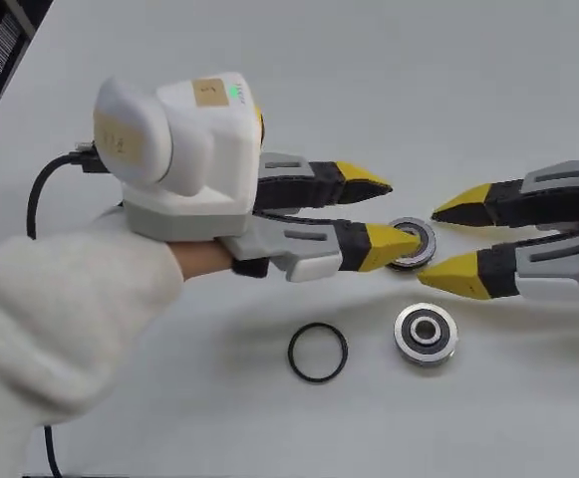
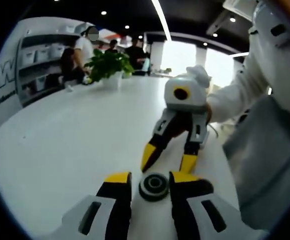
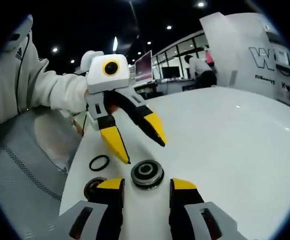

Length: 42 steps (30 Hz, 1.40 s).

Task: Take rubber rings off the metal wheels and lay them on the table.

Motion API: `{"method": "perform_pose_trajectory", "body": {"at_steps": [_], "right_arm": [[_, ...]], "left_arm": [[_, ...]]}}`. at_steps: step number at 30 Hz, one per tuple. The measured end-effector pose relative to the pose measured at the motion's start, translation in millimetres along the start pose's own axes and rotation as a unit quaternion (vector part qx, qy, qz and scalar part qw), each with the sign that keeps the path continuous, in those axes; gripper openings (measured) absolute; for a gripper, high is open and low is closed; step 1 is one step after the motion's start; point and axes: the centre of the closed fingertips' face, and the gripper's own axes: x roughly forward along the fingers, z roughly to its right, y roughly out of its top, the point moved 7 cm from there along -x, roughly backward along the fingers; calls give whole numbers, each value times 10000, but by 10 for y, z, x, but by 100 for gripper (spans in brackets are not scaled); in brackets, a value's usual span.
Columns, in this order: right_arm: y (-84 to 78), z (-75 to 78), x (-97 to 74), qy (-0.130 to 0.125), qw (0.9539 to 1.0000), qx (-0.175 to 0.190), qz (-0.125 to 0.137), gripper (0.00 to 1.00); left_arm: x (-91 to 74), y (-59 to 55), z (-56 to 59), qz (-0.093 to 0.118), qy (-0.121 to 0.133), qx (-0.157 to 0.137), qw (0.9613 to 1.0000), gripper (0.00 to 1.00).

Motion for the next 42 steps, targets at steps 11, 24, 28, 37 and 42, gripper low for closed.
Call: {"method": "perform_pose_trajectory", "body": {"at_steps": [11,24,28,37,42], "right_arm": [[-18,12,15,24,9999,-101,-30,25],[-23,13,40,-40,9990,-446,-69,19],[-29,26,31,-55,9987,-508,-90,18],[-42,31,22,-73,9989,-446,-104,15],[-62,43,-8,-79,9990,-417,-121,9]], "left_arm": [[89,-102,65,-258,-156,-29,9995,19],[102,-136,64,-289,-69,0,9996,13],[101,-141,64,-256,-72,57,9996,13],[99,-141,61,-281,-83,169,9994,13],[95,-144,56,-303,-61,207,9993,13]]}}
